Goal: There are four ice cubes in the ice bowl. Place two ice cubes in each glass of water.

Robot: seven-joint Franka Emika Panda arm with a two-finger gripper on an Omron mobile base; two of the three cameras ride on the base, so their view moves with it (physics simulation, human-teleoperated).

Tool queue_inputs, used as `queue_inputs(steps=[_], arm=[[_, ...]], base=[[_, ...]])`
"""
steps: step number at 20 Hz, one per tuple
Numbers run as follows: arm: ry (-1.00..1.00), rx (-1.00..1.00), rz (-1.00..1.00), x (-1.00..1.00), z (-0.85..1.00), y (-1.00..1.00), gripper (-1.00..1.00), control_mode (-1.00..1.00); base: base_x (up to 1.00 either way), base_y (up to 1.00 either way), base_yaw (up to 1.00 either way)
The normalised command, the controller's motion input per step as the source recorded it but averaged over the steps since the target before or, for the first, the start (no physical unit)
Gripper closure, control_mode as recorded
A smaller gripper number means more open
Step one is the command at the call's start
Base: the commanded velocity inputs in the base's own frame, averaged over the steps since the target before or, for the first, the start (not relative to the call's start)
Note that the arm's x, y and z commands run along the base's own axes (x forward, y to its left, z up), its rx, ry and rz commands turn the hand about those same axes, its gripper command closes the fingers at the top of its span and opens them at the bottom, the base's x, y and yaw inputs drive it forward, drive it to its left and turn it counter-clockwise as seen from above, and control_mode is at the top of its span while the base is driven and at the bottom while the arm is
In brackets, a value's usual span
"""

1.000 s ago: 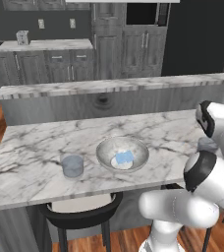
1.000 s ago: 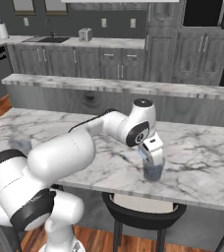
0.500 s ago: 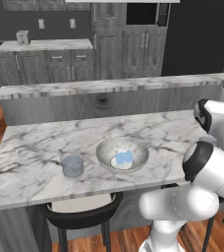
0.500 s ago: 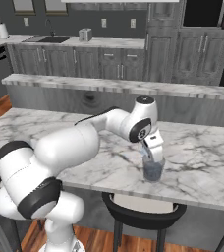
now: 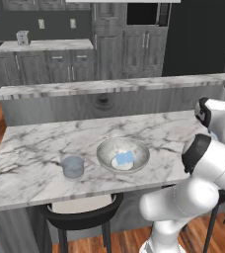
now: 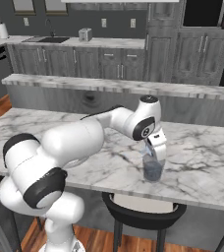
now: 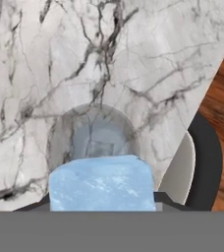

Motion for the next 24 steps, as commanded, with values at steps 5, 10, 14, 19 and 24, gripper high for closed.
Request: queue_inputs(steps=[5,10,14,19,24], arm=[[-0.01,0.0,0.0,0.01,-0.32,0.0,1.0,-1.0],[0.0,0.0,0.0,0.25,-0.09,0.0,1.0,-1.0],[0.0,0.0,0.0,0.36,0.0,-0.02,1.0,-1.0],[0.0,0.0,0.0,0.09,-0.06,-0.26,1.0,-1.0],[-0.04,0.0,0.0,0.0,-0.12,-0.17,1.0,-1.0]], base=[[0.0,0.0,0.0],[0.0,0.0,0.0],[0.0,0.0,0.0],[0.0,0.0,0.0],[0.0,0.0,0.0]])
